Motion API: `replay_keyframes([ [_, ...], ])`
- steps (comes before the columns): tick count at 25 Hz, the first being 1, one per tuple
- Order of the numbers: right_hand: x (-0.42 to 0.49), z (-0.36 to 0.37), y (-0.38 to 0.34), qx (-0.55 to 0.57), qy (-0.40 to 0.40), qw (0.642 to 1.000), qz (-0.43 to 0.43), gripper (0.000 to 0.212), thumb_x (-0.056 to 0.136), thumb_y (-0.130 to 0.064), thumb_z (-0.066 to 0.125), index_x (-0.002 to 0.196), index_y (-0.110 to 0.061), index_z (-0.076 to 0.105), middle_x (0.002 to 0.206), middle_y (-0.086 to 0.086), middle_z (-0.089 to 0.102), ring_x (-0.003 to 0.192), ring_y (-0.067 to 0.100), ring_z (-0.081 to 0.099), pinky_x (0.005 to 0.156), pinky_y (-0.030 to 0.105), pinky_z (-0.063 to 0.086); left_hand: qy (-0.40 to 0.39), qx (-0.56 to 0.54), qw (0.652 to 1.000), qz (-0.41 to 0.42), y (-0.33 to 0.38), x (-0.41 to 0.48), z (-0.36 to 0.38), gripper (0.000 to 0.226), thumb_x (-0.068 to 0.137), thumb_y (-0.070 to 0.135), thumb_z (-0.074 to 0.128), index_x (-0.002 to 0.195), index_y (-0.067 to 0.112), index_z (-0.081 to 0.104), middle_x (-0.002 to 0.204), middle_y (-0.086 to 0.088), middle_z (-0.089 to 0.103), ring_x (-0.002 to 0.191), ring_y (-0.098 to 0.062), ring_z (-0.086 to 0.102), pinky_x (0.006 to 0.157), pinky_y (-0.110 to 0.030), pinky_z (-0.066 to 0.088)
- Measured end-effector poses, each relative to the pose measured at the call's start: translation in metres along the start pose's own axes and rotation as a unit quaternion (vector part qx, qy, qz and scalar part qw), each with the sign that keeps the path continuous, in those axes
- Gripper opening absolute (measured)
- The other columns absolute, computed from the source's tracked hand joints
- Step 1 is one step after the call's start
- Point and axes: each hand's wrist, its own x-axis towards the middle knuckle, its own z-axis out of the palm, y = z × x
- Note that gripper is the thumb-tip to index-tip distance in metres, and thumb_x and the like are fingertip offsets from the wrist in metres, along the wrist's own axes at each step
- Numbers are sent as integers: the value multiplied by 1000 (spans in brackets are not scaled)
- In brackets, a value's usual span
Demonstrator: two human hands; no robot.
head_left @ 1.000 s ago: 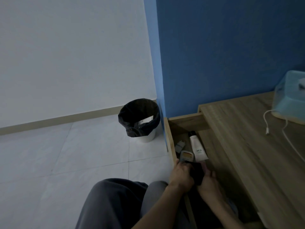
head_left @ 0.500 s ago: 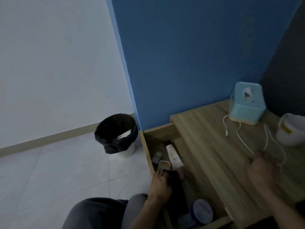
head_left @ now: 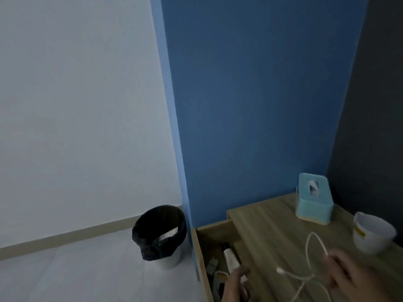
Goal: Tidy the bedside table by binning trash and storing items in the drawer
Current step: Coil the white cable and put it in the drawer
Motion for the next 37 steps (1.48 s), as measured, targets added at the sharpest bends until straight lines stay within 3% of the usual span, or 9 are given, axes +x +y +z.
replay_keyframes([
  [2,-4,-21,-35,94,-18,993,-66,27,86,5,52,63,-5,63,52,21,65,45,-6,58,42,22,39,27,-20,998,51,62,-3,-16,66,58,61,60,117,67,33,133,19,39,129,-2,37,111,-17,25],
  [5,-15,-53,-101,234,-115,960,-106,23,87,-8,53,68,-9,64,42,18,57,32,16,50,33,23,37,-11,-94,981,171,142,-1,-45,50,73,65,59,117,44,48,122,17,56,117,4,50,104,-14,36],
  [7,-18,-68,-135,287,-129,940,-130,24,88,-14,48,69,-9,62,39,13,53,31,16,42,33,18,32,3,-157,966,207,175,2,-69,14,91,37,55,100,28,59,92,7,66,88,-4,63,85,-21,50],
  [12,-11,-97,-202,317,-146,924,-155,21,92,-10,48,79,-6,64,37,-1,39,30,7,29,32,14,23,22,-231,945,229,227,-21,-134,24,101,10,32,87,12,51,44,6,48,34,-3,39,35,-15,34],
  [24,-31,-217,-360,232,-146,884,-378,27,92,-17,47,72,-14,64,33,-5,33,31,0,24,31,10,18,-56,-182,927,323,335,-144,-289,34,101,23,35,75,16,56,37,13,32,32,-1,21,33,-10,17],
  [27,-40,-244,-386,290,-128,863,-393,31,67,-51,64,62,-21,68,34,-4,40,28,0,28,30,9,18,-129,-207,917,316,336,-166,-315,32,102,20,31,81,15,54,39,14,29,32,1,19,32,-10,16],
  [30,-51,-252,-401,244,-150,846,-449,53,46,-65,71,78,-23,73,46,-3,48,34,3,37,33,11,25,-73,-219,921,315,343,-180,-330,28,101,18,34,83,14,56,39,13,28,30,1,21,31,-10,16],
  [34,-69,-258,-423,156,-92,850,-495,10,78,-27,67,72,-23,74,45,1,54,35,6,44,34,13,34,39,-168,929,327,364,-191,-346,23,97,15,43,82,11,60,38,11,29,30,-3,22,33,-10,16],
  [37,-81,-255,-434,61,-81,835,-541,18,70,-41,64,73,-26,72,49,-1,61,39,5,47,39,13,37,64,-120,928,346,373,-195,-351,23,95,17,48,78,11,62,40,8,30,34,-6,23,36,-12,15],
])
